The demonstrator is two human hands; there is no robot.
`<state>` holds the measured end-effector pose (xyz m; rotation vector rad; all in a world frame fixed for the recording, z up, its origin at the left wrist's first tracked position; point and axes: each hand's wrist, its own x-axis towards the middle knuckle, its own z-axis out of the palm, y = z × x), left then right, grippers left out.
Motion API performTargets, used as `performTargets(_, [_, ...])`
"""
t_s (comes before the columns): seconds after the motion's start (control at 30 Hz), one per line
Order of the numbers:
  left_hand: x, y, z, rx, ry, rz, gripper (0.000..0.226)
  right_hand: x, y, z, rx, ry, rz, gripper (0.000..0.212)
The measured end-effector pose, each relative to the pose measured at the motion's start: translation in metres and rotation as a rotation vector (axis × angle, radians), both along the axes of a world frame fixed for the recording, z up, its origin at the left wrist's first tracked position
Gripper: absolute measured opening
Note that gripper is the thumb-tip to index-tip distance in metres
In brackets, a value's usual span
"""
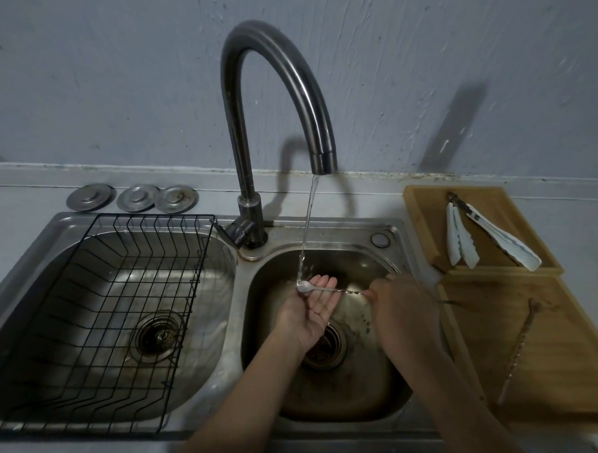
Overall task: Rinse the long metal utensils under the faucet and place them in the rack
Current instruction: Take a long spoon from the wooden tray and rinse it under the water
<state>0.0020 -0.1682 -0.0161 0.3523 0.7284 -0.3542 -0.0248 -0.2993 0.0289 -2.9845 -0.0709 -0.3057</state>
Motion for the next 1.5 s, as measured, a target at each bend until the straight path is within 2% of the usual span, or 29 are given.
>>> performTargets(0.1, [0.002, 0.002, 0.001, 0.047, -0.022, -0.025, 0.05, 0.0, -0.003, 0.0, 0.018, -0.006, -0.008, 0.016])
performTargets(0.27, [0.0, 0.004, 0.002, 0.105, -0.095, -0.03, 0.022, -0.001, -0.002, 0.006, 0.002, -0.008, -0.006, 0.018])
performTargets(0.37, [-0.001, 0.005, 0.001, 0.095, -0.058, -0.036, 0.029, -0.007, 0.008, 0.011, -0.049, -0.009, 0.028, 0.022])
performTargets(0.47, [0.001, 0.0, -0.004, 0.206, -0.003, -0.051, 0.038, -0.009, 0.017, 0.01, -0.09, -0.006, 0.064, 0.021])
performTargets(0.57, [0.001, -0.005, -0.001, 0.108, 0.025, 0.049, 0.025, -0.006, 0.018, 0.005, -0.104, 0.029, 0.066, 0.021])
performTargets(0.73, [0.01, -0.015, 0.02, 0.048, -0.021, 0.086, 0.026, -0.003, 0.019, 0.005, -0.057, 0.015, 0.055, 0.017])
performTargets(0.8, [0.023, 0.0, 0.021, 0.011, -0.035, 0.169, 0.027, 0.001, 0.014, 0.004, -0.001, 0.012, 0.068, 0.014])
performTargets(0.93, [0.043, 0.029, 0.013, 0.095, -0.022, 0.306, 0.034, 0.002, 0.009, -0.001, 0.141, 0.019, 0.103, 0.017])
performTargets(1.03, [0.029, 0.008, 0.024, 0.21, -0.102, 0.245, 0.028, 0.002, 0.014, -0.002, 0.159, 0.05, 0.096, 0.014])
performTargets(1.17, [0.016, -0.011, 0.03, 0.2, -0.041, 0.078, 0.024, -0.003, 0.019, 0.0, 0.125, 0.133, 0.09, 0.015])
performTargets(1.27, [0.024, 0.004, 0.033, 0.122, -0.054, -0.001, 0.043, -0.003, 0.015, -0.001, 0.223, 0.162, 0.077, 0.015])
performTargets(1.33, [0.028, 0.011, 0.035, 0.166, -0.115, -0.032, 0.046, -0.002, 0.012, -0.007, 0.256, 0.166, 0.088, 0.015])
performTargets(1.5, [0.025, 0.018, 0.054, 0.545, -0.49, -0.157, 0.022, 0.006, 0.022, -0.021, 0.463, 0.276, 0.242, 0.023])
